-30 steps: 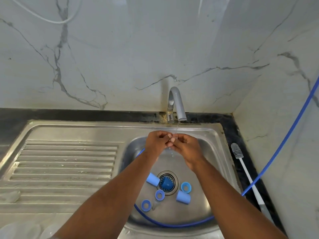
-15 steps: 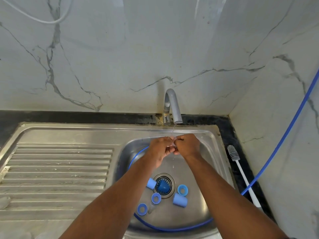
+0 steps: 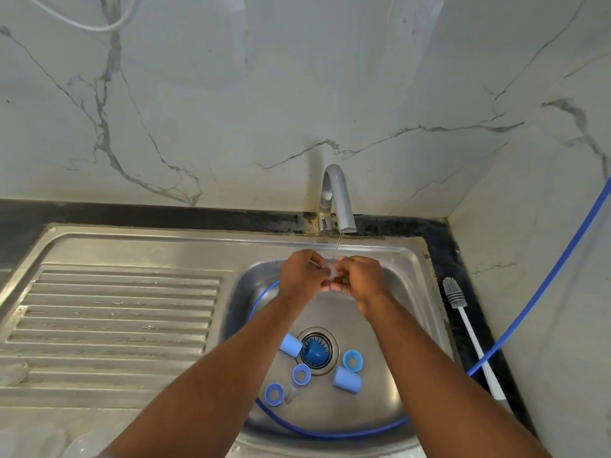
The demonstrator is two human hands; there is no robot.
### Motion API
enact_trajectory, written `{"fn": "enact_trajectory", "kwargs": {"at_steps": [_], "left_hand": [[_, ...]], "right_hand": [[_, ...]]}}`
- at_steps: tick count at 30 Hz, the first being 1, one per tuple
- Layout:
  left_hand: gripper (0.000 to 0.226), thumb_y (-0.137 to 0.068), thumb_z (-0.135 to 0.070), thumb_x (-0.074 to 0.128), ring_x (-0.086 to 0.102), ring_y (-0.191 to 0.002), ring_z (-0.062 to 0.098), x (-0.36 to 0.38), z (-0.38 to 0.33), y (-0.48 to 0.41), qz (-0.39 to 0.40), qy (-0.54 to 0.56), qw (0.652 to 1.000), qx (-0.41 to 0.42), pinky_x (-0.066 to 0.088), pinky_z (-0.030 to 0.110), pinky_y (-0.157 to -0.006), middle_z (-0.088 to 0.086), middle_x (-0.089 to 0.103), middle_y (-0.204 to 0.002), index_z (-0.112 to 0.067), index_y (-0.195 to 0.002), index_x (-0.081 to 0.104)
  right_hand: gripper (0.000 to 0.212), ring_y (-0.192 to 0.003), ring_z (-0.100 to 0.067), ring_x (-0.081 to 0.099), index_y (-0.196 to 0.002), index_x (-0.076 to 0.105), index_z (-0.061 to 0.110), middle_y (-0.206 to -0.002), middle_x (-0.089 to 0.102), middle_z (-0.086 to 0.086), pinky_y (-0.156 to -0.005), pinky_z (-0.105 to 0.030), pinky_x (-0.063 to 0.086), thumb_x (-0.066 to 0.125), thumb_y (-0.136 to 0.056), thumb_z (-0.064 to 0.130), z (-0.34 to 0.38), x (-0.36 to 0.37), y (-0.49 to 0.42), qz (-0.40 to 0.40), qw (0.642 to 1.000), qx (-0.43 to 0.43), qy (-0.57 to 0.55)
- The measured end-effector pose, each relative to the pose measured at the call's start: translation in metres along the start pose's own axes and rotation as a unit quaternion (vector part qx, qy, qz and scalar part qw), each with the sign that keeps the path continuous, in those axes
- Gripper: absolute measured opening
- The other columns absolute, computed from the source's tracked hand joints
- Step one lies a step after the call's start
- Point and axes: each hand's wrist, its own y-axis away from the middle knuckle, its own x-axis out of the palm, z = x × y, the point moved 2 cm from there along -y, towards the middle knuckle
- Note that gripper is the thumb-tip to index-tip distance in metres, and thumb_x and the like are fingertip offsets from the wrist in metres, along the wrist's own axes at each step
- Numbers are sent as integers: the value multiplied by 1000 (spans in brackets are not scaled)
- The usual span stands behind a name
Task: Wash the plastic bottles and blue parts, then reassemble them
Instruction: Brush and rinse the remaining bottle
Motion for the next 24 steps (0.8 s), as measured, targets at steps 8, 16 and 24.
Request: {"fn": "enact_trajectory", "kwargs": {"at_steps": [8,16,24], "left_hand": [[15,-78,-10,86,76,-69,19,-11,16,-4,8,81,996,-37,64,36,-71,9,76,-77,-10,-83,73],[15,-91,-1,72,77,-84,24,-15,19,-3,72,240,964,-85,63,31,-75,17,77,-95,-1,-106,72],[15,-96,-9,65,71,-80,32,1,11,0,64,238,968,-34,62,44,-84,28,72,-89,3,-94,74]], "right_hand": [[23,-97,-27,74,-114,71,-5,-105,76,-16,-85,-32,61,60,-94,-7,-5,3,-1,104,995,3,-12],[13,-73,-25,77,-101,72,-1,-89,76,-18,-69,-35,64,67,-96,10,12,-9,-6,6,993,-39,110],[5,-77,-25,77,-94,73,-2,-87,77,-17,-76,-39,64,72,-89,0,15,-14,-7,7,993,-60,99]]}}
